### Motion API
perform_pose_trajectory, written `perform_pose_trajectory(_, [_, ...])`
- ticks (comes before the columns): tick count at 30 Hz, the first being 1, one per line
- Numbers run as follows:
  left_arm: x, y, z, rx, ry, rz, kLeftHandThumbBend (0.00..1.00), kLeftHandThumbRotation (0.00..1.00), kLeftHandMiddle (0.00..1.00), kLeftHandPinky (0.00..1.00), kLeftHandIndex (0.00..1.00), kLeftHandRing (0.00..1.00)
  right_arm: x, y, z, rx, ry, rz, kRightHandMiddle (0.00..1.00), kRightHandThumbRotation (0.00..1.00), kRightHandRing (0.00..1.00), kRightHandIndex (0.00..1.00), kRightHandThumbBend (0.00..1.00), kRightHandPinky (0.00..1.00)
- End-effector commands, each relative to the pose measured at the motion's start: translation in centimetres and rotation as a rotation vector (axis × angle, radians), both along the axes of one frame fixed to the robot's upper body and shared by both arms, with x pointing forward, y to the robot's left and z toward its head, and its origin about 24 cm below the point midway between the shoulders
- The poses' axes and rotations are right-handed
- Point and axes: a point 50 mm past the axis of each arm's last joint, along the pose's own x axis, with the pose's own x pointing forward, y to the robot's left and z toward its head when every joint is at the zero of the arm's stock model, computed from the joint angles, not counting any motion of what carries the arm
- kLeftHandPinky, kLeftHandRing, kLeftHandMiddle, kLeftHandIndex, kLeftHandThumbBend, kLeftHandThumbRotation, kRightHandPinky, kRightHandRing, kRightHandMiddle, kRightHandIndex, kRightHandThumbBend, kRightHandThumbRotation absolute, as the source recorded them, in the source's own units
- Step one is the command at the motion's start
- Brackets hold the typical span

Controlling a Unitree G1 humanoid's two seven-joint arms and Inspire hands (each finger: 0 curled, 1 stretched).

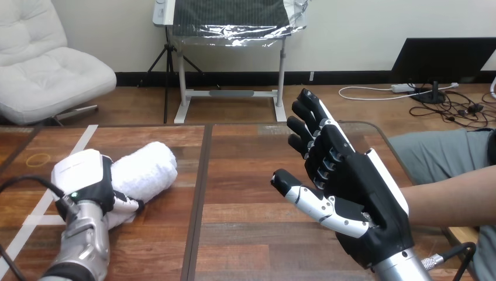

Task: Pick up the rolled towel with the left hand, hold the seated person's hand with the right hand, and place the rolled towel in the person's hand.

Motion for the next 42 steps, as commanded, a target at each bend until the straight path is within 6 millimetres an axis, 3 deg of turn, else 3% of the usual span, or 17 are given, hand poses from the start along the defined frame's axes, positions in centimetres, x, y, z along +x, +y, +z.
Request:
perform_pose_trajectory(1, [1.1, -0.4, 1.6, -0.053, -0.104, -0.032, 0.67, 0.0, 0.48, 0.33, 0.56, 0.41, 0.5, -0.1, 1.8, 0.012, -0.088, -0.004, 1.0, 0.0, 1.0, 1.0, 0.49, 1.0])
perform_pose_trajectory(10, [0.9, -1.2, 1.9, -0.263, -0.201, -0.075, 0.66, 0.0, 0.47, 0.35, 0.54, 0.41, 0.5, -0.1, 1.7, 0.018, -0.085, -0.005, 1.0, 0.0, 1.0, 1.0, 0.49, 1.0])
perform_pose_trajectory(19, [0.7, -2.3, 2.7, -0.581, -0.305, -0.156, 0.64, 0.0, 0.44, 0.37, 0.51, 0.4, 0.6, -0.1, 1.8, 0.012, -0.085, -0.008, 1.0, 0.0, 1.0, 1.0, 0.48, 1.0])
perform_pose_trajectory(29, [0.4, -3.8, 3.9, -0.73, -0.377, -0.238, 0.65, 0.08, 0.42, 0.35, 0.5, 0.38, 0.7, -0.2, 1.8, 0.012, -0.085, -0.014, 1.0, 0.0, 1.0, 1.0, 0.48, 1.0])
perform_pose_trajectory(42, [-0.6, -6.3, 5.9, -0.905, -0.462, -0.363, 0.69, 0.15, 0.42, 0.42, 0.49, 0.41, 0.8, -0.4, 2.0, 0.006, -0.088, -0.032, 1.0, 0.0, 1.0, 1.0, 0.49, 1.0])
